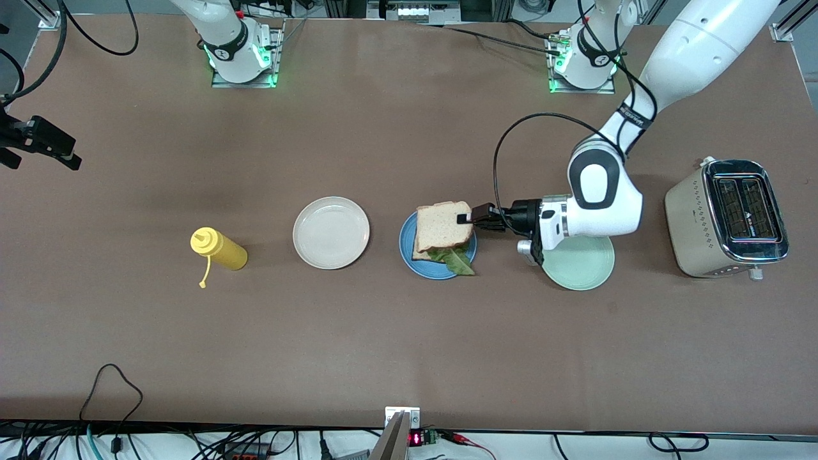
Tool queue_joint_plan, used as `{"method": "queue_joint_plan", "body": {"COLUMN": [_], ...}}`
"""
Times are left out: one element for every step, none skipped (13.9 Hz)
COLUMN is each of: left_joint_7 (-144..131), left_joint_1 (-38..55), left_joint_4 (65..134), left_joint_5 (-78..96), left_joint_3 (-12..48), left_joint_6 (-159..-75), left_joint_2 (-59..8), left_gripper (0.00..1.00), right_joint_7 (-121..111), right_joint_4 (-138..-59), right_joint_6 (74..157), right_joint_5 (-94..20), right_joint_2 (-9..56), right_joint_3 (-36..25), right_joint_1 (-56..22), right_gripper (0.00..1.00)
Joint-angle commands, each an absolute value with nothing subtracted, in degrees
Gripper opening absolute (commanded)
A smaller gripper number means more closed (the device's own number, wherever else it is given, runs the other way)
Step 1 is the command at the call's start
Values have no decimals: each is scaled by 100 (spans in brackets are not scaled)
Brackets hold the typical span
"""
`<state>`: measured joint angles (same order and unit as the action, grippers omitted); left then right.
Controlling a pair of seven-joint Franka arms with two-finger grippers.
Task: Make sandwich in blue plate with both arms
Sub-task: 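Carry the bread over the blue plate and lay it on the lettuce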
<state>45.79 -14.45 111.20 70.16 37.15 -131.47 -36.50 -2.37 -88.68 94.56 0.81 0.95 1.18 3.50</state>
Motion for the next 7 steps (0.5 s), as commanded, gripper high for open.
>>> {"method": "queue_joint_plan", "body": {"left_joint_7": [5570,5642,5712,5852,6062,6221,6266], "left_joint_1": [-1450,-1424,-1415,-1415,-1415,-1432,-1450], "left_joint_4": [11083,11083,11083,11074,11039,11022,11030], "left_joint_5": [7452,7514,7515,7515,7523,7532,7532], "left_joint_3": [3744,3744,3735,3718,3692,3683,3683], "left_joint_6": [-13315,-13333,-13342,-13350,-13351,-13351,-13351], "left_joint_2": [-3963,-3990,-4034,-4156,-4314,-4411,-4430], "left_gripper": [0,0,0,0,0,0,7], "right_joint_7": [-211,-228,-246,-255,-264,-264,-264], "right_joint_4": [-8780,-8780,-8789,-8789,-8789,-8789,-8789], "right_joint_6": [9431,9405,9369,9352,9352,9360,9378], "right_joint_5": [-9,-9,-9,-9,-9,-9,-9], "right_joint_2": [114,114,114,132,149,149,149], "right_joint_3": [141,141,141,141,141,141,141], "right_joint_1": [378,387,378,378,378,369,369], "right_gripper": [100,100,100,100,100,100,100]}}
